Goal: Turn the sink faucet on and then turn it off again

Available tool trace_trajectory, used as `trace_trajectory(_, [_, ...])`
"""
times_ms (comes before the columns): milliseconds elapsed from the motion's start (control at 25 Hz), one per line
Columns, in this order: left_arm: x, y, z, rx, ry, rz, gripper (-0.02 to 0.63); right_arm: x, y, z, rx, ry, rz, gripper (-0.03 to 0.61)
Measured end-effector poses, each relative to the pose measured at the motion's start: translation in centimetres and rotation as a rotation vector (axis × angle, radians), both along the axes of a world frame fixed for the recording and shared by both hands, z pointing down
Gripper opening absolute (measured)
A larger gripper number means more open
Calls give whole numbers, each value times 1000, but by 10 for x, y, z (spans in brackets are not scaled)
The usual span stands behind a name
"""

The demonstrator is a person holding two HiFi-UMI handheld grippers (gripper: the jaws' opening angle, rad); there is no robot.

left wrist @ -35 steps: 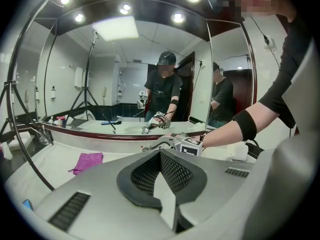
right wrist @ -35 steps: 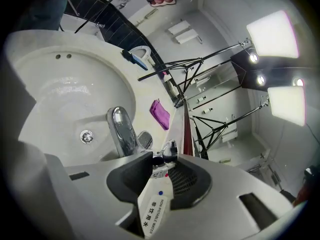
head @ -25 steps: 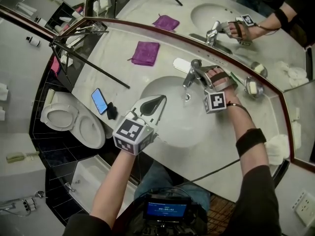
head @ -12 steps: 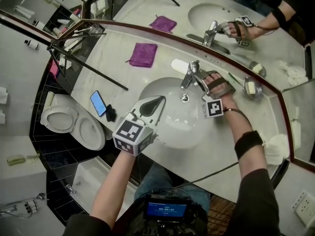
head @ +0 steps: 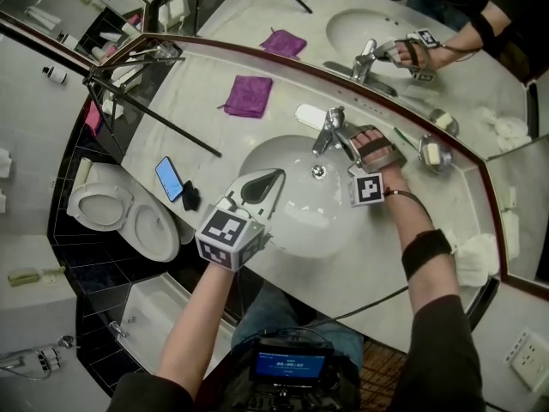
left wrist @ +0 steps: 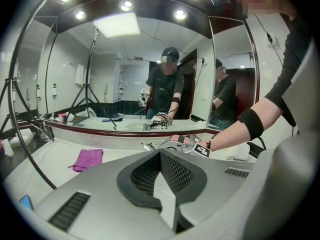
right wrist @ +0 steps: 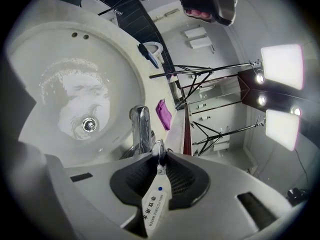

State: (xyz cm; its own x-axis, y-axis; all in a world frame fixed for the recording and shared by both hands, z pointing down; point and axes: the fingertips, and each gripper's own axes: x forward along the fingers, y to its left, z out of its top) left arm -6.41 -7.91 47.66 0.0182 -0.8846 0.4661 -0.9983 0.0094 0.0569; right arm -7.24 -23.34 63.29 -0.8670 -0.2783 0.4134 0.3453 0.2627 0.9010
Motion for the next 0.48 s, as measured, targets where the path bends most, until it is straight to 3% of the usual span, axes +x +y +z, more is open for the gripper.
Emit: trace_trajectory(480, [17,23,-25,36,15,-19,2,39,21,-10,-2,114,49,58])
